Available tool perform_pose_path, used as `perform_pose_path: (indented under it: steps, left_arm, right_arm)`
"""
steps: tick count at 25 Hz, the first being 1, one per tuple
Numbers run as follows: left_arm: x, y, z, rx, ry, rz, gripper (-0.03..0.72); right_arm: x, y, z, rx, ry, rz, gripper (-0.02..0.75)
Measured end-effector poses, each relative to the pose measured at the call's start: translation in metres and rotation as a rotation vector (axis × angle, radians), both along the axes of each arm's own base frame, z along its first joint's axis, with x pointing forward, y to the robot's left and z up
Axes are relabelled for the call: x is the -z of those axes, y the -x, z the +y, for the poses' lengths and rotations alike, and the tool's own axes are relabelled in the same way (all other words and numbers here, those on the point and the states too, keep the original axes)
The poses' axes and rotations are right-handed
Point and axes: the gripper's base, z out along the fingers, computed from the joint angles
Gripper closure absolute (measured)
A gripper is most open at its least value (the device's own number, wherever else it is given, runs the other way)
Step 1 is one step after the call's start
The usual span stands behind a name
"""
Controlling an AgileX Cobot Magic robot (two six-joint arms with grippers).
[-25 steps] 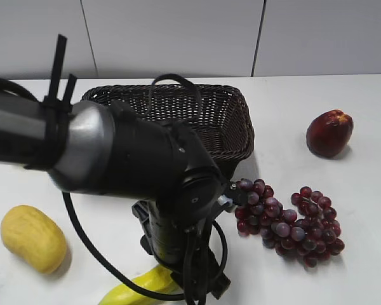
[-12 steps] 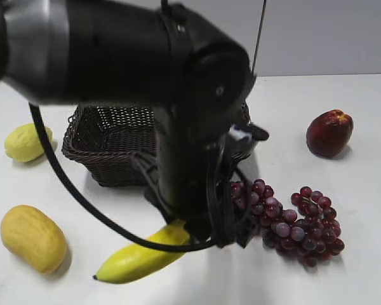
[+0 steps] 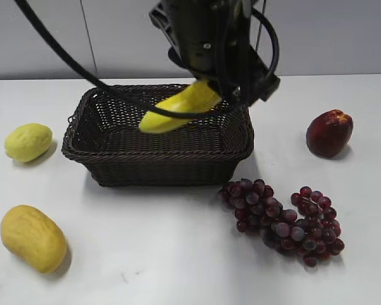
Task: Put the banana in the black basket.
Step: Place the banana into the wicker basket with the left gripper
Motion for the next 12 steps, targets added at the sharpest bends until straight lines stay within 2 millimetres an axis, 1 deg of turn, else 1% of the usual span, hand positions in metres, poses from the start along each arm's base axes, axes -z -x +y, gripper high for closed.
perform_pose_path:
  steps: [3, 6, 8, 12]
  left_arm:
    - [-0.005, -0.025, 0.006, -0.004, 0.058, -0.1, 0.269]
    - [0.0, -0.05, 0.014, -0.03, 0.086, -0.14, 0.269]
    - [0.012, -0.066, 0.02, -0.057, 0.076, -0.136, 0.269]
    - [0.041, -0.089, 0.028, -0.106, 0.025, -0.1, 0.269]
  right_arm:
    - [0.0, 0.0, 0.0, 0.0, 0.0, 0.0, 0.166]
    - [0.0, 0.0, 0.0, 0.0, 0.0, 0.0, 0.166]
    - [0.0, 0.0, 0.0, 0.0, 0.0, 0.0, 0.166]
    - [0.0, 0.0, 0.0, 0.0, 0.0, 0.0, 0.166]
